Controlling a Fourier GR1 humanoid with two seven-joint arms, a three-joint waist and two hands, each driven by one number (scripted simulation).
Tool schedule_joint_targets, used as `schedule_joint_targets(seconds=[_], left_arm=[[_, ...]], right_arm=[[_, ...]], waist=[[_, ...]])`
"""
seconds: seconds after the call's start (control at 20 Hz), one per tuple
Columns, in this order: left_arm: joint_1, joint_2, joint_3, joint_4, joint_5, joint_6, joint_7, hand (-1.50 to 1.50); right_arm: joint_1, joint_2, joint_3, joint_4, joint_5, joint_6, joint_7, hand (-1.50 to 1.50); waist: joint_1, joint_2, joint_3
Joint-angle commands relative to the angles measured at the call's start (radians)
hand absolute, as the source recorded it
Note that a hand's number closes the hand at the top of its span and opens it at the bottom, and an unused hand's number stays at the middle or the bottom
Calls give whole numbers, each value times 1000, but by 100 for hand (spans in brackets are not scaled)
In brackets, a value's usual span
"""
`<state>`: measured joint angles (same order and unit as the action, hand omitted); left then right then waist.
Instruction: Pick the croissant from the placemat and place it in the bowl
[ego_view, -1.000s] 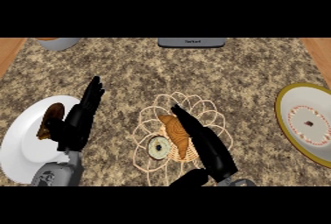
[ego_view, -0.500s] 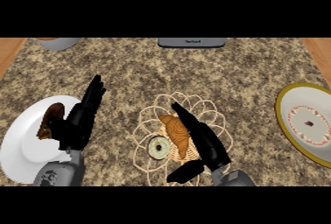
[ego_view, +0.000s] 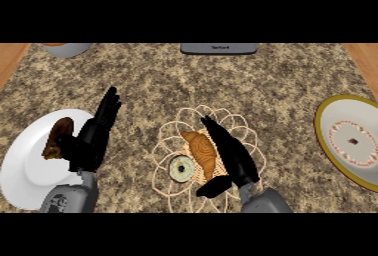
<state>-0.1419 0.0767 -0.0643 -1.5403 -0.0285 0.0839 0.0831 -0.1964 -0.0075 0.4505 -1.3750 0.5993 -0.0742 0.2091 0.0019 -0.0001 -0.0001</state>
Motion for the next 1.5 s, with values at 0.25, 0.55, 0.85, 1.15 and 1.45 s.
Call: schedule_joint_targets(seconds=[0.25, 0.55, 0.85, 1.15, 1.45], left_arm=[[24, -30, -23, -50, -31, 0, 24, 0], [7, -32, -14, 15, -53, 15, -14, 0], [4, -32, -8, -6, -44, -1, 4, 0], [14, 5, 42, -6, -17, -18, -8, 0], [72, 11, 34, -67, 5, -43, 13, 0]], right_arm=[[-92, 7, -1, 209, -30, -23, -75, -150], [-117, 2, 92, 220, 113, 17, -150, 150], [-119, 6, 136, 197, 17, 6, -130, 150], [67, -15, -51, 14, -44, -149, -63, 150], [241, 6, -65, -305, -52, -317, -52, 150]], waist=[[3, 0, 0], [3, 1, 0], [2, 1, 0], [-36, -4, 0], [-24, -10, 0]])
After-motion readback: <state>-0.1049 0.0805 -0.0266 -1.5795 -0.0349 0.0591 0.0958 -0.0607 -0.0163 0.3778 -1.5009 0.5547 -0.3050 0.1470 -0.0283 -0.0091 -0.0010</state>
